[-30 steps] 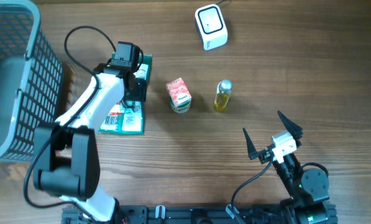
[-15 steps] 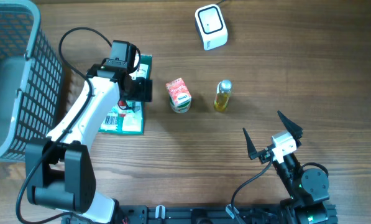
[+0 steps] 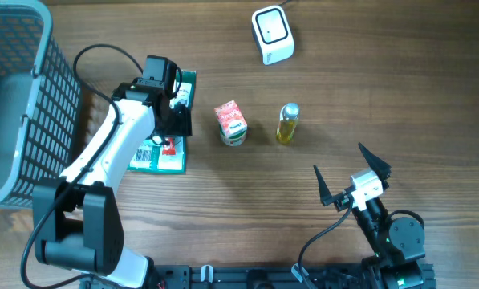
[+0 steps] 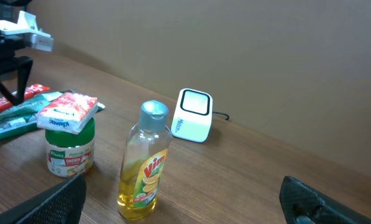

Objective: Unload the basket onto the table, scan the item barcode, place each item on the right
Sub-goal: 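Lay the green packet flat on the table left of the jar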

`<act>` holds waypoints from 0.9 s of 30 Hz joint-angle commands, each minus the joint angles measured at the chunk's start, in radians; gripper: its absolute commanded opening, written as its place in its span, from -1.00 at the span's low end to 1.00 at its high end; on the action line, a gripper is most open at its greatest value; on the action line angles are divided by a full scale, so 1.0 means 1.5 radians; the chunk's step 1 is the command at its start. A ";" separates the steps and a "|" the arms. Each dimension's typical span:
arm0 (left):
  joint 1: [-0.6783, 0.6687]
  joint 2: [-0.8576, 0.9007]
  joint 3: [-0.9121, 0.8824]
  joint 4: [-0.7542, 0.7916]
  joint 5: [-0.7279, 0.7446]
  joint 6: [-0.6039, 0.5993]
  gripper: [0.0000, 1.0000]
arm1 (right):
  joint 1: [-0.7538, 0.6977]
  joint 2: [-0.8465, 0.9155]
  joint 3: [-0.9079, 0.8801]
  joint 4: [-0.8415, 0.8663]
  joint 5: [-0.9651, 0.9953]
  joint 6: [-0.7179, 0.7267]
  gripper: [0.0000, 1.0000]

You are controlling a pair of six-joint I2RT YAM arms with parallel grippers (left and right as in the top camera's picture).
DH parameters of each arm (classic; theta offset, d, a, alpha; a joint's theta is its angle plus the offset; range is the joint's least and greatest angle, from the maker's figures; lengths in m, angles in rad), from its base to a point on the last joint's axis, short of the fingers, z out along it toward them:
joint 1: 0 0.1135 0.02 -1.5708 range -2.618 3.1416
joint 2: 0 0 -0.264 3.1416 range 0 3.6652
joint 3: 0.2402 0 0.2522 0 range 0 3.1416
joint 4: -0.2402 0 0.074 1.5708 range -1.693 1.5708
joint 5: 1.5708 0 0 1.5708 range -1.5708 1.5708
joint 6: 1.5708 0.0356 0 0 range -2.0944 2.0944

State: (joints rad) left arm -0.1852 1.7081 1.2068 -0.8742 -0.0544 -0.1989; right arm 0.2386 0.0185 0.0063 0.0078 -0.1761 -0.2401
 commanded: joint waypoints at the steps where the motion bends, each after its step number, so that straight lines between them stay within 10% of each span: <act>1: 0.001 -0.003 -0.003 -0.029 0.010 -0.048 0.19 | -0.003 -0.003 -0.001 0.004 -0.004 0.003 1.00; 4: 0.001 -0.003 -0.006 -0.065 0.026 -0.048 -0.31 | -0.003 -0.003 -0.001 0.004 -0.003 0.003 0.99; 21: 0.001 0.028 -0.108 0.067 -0.017 -0.135 -0.12 | -0.003 -0.003 -0.001 0.004 -0.004 0.003 0.99; 25: -0.001 0.036 -0.108 0.064 -0.007 -0.135 -0.45 | -0.003 -0.003 -0.001 0.004 -0.004 0.003 0.98; 27: -0.001 0.036 -0.108 0.061 -0.006 -0.135 -0.92 | -0.003 -0.003 -0.001 0.004 -0.004 0.003 1.00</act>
State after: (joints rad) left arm -0.1852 1.7508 1.0527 -0.7780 -0.0612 -0.4004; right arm 0.2386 0.0185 0.0063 0.0078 -0.1761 -0.2405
